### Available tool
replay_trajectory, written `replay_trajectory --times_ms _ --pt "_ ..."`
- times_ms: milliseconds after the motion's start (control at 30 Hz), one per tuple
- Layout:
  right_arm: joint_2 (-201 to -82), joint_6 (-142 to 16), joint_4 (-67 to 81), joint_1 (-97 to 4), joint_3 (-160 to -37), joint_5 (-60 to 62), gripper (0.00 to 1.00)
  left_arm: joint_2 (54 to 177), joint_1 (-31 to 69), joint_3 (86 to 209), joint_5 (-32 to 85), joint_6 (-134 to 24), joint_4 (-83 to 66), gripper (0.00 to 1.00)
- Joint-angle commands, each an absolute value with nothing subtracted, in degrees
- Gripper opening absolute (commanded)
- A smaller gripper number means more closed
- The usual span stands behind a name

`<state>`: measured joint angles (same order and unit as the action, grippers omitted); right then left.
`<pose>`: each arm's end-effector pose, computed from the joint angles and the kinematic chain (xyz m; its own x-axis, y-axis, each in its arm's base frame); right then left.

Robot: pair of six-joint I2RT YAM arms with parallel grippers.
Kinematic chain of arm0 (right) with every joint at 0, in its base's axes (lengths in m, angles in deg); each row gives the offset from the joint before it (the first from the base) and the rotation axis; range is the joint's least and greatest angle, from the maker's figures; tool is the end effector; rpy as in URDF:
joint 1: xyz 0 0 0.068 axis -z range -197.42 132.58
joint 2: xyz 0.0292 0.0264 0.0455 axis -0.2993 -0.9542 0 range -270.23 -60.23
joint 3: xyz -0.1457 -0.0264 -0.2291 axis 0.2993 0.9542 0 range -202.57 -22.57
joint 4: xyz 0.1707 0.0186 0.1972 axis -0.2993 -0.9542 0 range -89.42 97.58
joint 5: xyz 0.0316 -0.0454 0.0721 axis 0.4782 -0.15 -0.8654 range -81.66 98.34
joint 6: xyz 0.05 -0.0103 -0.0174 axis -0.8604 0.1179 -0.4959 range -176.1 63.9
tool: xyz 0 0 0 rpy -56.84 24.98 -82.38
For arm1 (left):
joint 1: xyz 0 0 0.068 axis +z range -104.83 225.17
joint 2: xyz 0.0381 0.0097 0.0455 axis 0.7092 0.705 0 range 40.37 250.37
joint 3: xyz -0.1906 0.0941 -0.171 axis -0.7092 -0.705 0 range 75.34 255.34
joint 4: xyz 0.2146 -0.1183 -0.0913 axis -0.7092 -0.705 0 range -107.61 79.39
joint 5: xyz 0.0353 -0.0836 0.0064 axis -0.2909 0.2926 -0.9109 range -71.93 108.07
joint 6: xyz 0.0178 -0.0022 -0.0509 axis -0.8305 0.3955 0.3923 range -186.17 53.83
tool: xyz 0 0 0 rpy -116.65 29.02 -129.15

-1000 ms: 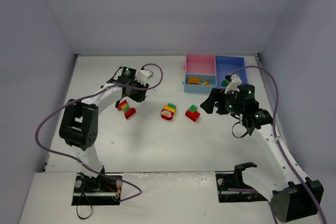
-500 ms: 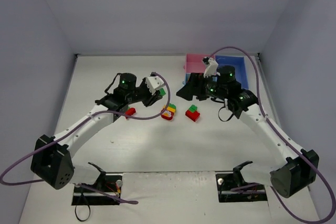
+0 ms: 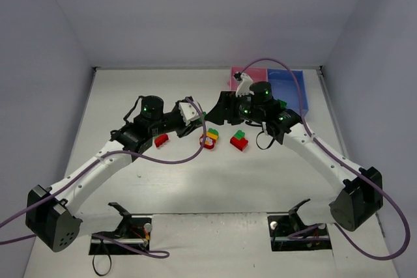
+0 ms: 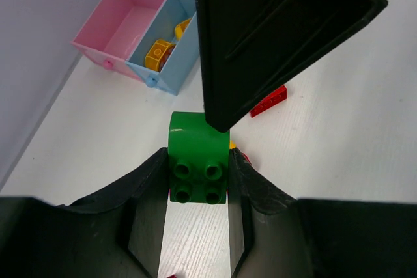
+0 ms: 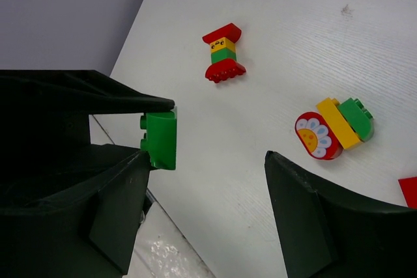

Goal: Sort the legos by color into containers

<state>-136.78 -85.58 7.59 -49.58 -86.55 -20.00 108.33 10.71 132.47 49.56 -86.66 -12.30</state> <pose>0.2565 0.1813 0.3525 -0.5839 0.1444 -0.7989 -0.6588 0.4909 0.5702 0.2160 -0.1709 0.3484 0.1486 0.2601 -0.9541 0.9085 0.3453 0.2356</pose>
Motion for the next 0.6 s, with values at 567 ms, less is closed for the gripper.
replay_trajectory --times_ms 567 --pt "-139.06 -87.66 14.96 -54.77 -89.28 -18.38 0.61 105.5 9.05 132.56 47.78 -87.96 -9.11 0.0"
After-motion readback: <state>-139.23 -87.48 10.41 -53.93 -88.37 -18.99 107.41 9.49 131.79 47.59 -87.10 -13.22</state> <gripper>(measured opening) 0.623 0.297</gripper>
